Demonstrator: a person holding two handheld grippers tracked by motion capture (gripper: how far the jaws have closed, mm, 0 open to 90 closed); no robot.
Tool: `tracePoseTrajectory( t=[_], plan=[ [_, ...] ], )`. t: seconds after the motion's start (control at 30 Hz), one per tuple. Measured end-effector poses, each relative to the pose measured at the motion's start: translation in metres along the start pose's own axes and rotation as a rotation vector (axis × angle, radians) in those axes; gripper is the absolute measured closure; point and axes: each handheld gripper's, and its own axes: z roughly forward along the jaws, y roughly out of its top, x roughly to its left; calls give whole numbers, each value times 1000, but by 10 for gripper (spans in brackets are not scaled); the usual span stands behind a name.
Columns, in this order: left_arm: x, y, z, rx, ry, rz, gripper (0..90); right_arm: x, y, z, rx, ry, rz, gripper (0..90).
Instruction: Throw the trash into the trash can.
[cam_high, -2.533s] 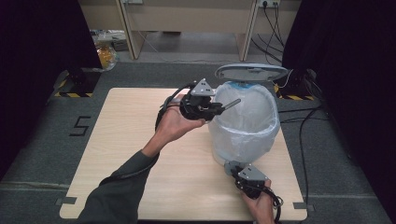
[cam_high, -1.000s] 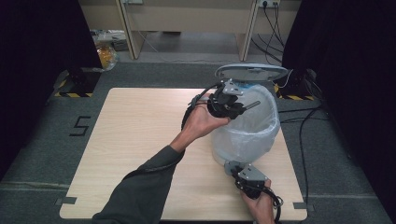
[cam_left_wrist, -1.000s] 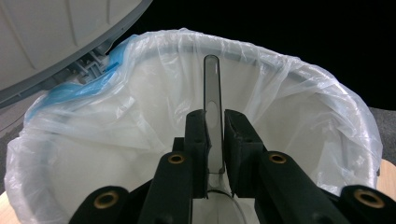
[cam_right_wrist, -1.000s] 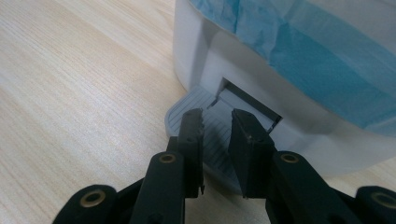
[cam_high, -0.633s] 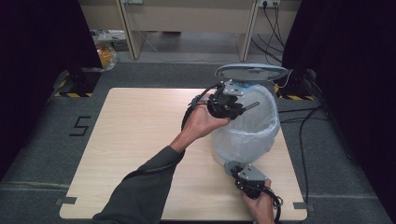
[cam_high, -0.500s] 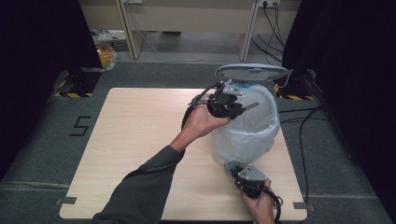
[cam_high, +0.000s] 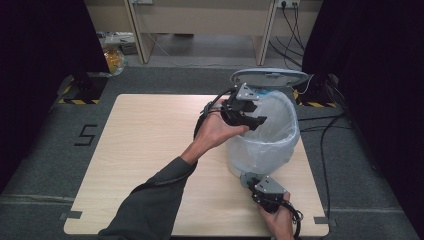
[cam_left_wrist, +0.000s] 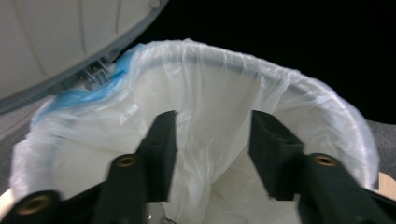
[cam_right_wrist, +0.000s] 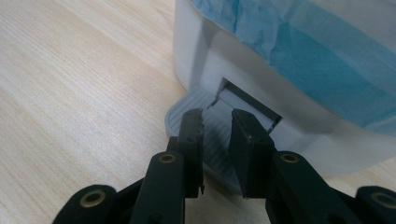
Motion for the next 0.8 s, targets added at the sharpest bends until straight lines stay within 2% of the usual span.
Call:
tracePoseTrajectory(
  t=[0.13,0.33,0.6,0.8],
  plan=[
    [1,0,-15,-20,-4,-6,439,0,0,0,0,-1,-1,740],
    [4,-6,-31,-22,-4,-8,391,0,0,0,1,-1,-1,740],
    [9,-20,-54,-34,-4,-15,352,0,0,0,1,-1,0,740],
    [15,-36,-74,-58,3,-38,341,0,0,0,0,-1,-1,740]
  ],
)
